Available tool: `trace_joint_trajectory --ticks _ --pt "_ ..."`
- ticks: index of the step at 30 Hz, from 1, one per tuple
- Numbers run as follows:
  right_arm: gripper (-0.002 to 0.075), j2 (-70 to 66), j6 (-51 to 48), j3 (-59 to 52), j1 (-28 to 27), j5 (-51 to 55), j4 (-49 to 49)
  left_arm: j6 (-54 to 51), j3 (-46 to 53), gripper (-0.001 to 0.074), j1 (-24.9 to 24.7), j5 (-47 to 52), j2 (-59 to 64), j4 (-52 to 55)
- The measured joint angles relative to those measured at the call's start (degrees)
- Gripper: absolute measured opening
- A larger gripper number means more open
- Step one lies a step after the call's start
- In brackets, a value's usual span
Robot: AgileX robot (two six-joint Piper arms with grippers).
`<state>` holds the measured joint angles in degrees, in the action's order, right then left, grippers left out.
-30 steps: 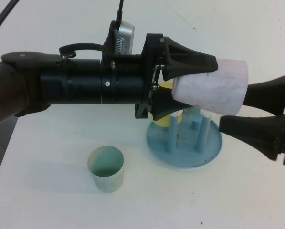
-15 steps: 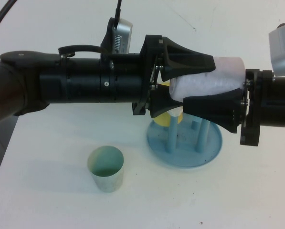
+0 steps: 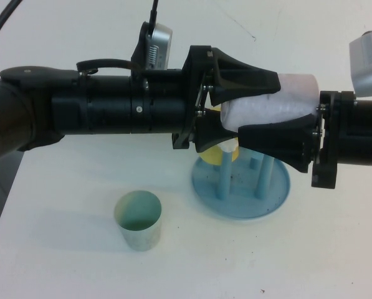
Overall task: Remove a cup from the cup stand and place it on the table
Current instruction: Hand over the cup, then place the cup on the table
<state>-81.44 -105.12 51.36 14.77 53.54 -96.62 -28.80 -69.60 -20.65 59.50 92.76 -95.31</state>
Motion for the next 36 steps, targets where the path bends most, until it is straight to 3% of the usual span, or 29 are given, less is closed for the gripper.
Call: trace_joint_trajectory --ticks 10,14,18,20,22,25,27,30,36 --pt "0.0222 0.0 -1.0 0.2 0.2 0.2 0.2 -7.3 0.0 0.0605 1.9 3.4 0.2 -0.3" --pt "0.0219 0.0 -0.3 0.2 0.1 -0.5 0.2 -8.9 -0.1 0.0676 5.4 7.2 0.3 0.0" --pt "0.0218 2.6 3.8 0.2 -0.6 -3.1 6.8 -9.8 -0.1 0.0662 10.0 7.8 0.3 0.0" --pt "0.0218 5.0 8.1 0.5 -0.9 -5.5 14.7 -10.4 -0.1 0.0589 12.3 7.8 0.3 0.7" --pt "0.0218 7.5 15.1 1.3 -1.0 -8.1 24.1 -11.6 -0.1 0.0454 14.0 7.9 0.3 3.7" --pt "0.0218 10.7 30.9 3.6 -1.0 -9.2 40.4 -13.0 -0.1 0.0172 15.4 7.9 0.3 10.4" --pt "0.0218 11.3 41.6 6.0 -1.0 -7.2 52.5 -13.6 -0.1 0.0074 15.4 7.4 0.3 15.4" --pt "0.0218 10.9 54.2 9.3 -1.0 -2.4 68.5 -13.9 -0.1 0.0021 15.4 5.9 0.2 21.4" --pt "0.0218 5.0 72.7 11.7 -1.0 4.5 91.7 -14.1 1.7 0.0004 15.4 -0.6 -3.8 30.3"
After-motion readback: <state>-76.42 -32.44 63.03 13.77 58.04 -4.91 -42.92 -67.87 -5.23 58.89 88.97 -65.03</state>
